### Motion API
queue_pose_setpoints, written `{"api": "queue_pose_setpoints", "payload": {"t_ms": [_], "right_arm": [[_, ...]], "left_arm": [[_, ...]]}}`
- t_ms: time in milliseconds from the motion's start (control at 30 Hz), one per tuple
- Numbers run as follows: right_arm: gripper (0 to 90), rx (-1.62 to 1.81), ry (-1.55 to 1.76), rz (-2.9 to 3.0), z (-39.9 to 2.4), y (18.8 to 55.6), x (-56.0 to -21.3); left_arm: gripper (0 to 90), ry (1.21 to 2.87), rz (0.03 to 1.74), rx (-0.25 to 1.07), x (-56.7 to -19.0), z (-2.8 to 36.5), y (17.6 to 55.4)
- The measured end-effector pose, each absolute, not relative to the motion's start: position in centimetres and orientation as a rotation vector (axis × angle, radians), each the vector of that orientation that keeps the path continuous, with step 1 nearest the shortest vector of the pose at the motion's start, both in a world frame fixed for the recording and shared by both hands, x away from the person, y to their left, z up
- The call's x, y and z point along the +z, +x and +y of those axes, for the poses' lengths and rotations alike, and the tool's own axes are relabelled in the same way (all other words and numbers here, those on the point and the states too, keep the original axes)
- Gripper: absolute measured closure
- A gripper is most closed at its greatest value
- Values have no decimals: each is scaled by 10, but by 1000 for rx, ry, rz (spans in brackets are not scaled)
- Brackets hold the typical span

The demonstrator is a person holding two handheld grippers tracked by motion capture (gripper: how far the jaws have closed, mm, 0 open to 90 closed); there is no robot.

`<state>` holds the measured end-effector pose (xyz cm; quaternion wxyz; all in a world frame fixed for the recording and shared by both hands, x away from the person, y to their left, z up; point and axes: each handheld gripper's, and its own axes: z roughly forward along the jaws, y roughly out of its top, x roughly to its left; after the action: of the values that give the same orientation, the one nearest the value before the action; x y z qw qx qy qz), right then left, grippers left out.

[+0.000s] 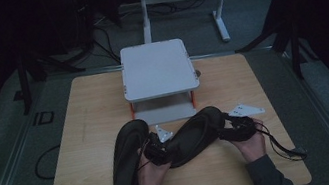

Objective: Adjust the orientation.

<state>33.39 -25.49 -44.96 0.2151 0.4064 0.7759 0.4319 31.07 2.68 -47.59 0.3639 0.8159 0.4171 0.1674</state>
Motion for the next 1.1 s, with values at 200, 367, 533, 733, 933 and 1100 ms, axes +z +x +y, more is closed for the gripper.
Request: {"api": "queue_pose_setpoints", "payload": {"t_ms": [200, 367, 533, 733, 933, 1100], "right_arm": [[327, 1163, 1146, 2155, -259, 335, -456], [327, 1149, 1145, 2151, -262, 334, -457], [328, 1140, 1151, 2145, -265, 334, -457], [327, 1130, 1151, 2150, -267, 333, -459], [327, 1122, 1141, 2145, -267, 332, -459], [327, 1111, 1127, 2136, -268, 330, -458]], "left_arm": [[432, 2104, 1068, 413, -478, 23, 308], [431, 2108, 1064, 426, -479, 20, 302], [441, 2140, 1021, 452, -481, 15, 284], [478, 2166, 1037, 444, -482, 14, 267], [505, 2088, 1061, 435, -469, 12, 278], [514, 2069, 1034, 489, -466, 0, 301]]}}
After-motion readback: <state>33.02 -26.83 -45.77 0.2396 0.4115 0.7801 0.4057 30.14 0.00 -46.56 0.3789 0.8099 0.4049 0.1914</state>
